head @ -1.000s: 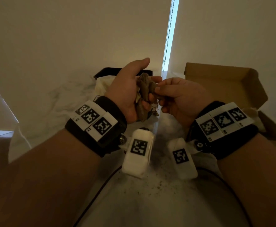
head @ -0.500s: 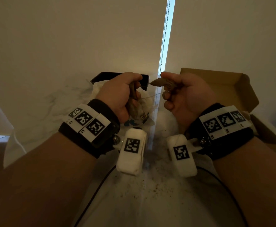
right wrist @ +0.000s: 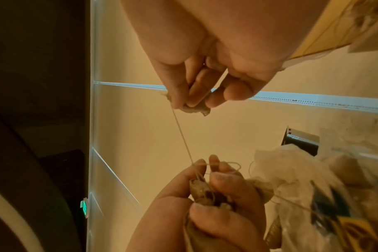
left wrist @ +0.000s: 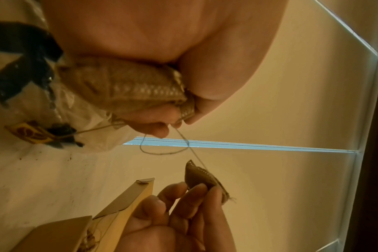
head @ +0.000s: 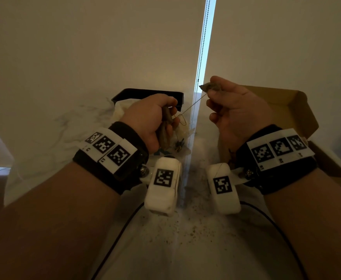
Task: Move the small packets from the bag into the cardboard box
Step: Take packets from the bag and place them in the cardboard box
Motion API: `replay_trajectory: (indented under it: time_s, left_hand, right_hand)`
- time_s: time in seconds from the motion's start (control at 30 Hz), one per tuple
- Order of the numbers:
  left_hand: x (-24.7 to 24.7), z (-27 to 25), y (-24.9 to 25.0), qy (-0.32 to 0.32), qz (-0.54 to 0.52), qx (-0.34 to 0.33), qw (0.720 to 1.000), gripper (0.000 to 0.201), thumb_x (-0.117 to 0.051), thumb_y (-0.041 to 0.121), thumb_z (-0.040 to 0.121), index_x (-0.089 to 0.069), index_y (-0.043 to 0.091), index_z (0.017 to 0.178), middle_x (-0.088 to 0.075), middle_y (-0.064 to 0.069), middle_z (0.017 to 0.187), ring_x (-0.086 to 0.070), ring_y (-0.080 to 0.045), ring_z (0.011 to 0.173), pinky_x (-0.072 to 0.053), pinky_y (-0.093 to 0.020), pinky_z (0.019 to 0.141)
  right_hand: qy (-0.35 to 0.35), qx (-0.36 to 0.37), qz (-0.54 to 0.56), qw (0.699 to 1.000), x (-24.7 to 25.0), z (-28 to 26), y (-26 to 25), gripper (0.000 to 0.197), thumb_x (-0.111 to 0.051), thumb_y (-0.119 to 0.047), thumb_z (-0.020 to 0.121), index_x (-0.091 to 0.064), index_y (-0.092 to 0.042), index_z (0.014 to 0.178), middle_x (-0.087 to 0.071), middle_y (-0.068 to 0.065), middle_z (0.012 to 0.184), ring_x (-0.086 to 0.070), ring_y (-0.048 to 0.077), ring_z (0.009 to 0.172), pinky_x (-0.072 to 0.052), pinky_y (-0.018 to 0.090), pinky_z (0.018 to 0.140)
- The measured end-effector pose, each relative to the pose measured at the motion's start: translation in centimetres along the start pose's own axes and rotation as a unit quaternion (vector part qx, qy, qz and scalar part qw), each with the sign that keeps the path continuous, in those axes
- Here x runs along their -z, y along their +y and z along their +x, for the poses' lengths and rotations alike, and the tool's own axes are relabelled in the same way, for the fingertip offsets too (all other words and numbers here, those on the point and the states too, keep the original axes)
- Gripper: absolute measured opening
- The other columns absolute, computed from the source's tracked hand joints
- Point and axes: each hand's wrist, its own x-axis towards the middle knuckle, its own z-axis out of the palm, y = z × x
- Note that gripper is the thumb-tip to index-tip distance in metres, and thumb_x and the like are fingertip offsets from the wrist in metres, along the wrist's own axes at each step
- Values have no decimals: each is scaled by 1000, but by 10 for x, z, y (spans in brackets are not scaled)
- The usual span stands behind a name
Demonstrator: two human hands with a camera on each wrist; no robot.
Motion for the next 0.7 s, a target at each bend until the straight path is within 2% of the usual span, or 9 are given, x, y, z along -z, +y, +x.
replay_trajectory:
  time_s: [0.17, 0.33, 0.47, 0.53, 0.7]
  left_hand:
    - [-2, -1, -4, -10, 50, -10, 999, 18, -58, 30, 98, -67, 17, 91, -60, 2, 76, -51, -10, 53, -38, -18, 37]
    - [-5, -4, -6, -7, 112, -60, 992, 33, -48, 37, 104, -63, 12, 88, -55, -2, 67, -50, -13, 49, -36, -17, 38]
    - [-5, -5, -6, -3, 156, -74, 985, 45, -45, 46, 103, -64, 11, 81, -58, -4, 58, -53, -17, 49, -39, -20, 41]
    - [-6, -6, -6, -5, 157, -74, 985, 46, -46, 46, 103, -63, 10, 80, -59, -4, 54, -55, -18, 48, -39, -19, 39]
    - [-7, -9, -5, -7, 142, -75, 987, 42, -48, 45, 103, -64, 11, 83, -61, -1, 60, -63, -21, 55, -39, -17, 37]
  right_hand:
    - [12, 8, -8, 1000, 1, -1, -1, 21, -72, -14, 83, -73, -16, 103, -73, 4, 96, -62, 15, 81, -48, 27, 63]
    - [7, 13, -28, 999, 0, -1, -1, 22, -72, -19, 83, -72, -15, 105, -73, -1, 86, -61, 15, 79, -48, 27, 61]
    - [15, 15, -34, 999, 1, -2, -1, 18, -68, -21, 87, -71, -13, 103, -72, -3, 79, -60, 14, 78, -47, 27, 61]
    - [24, 16, -37, 999, 2, -2, -1, 16, -67, -22, 88, -72, -14, 101, -72, -3, 78, -60, 15, 78, -47, 28, 62]
    - [53, 12, -17, 998, 4, 1, -4, 8, -68, -28, 88, -71, -21, 84, -68, -7, 67, -59, 16, 74, -45, 29, 59]
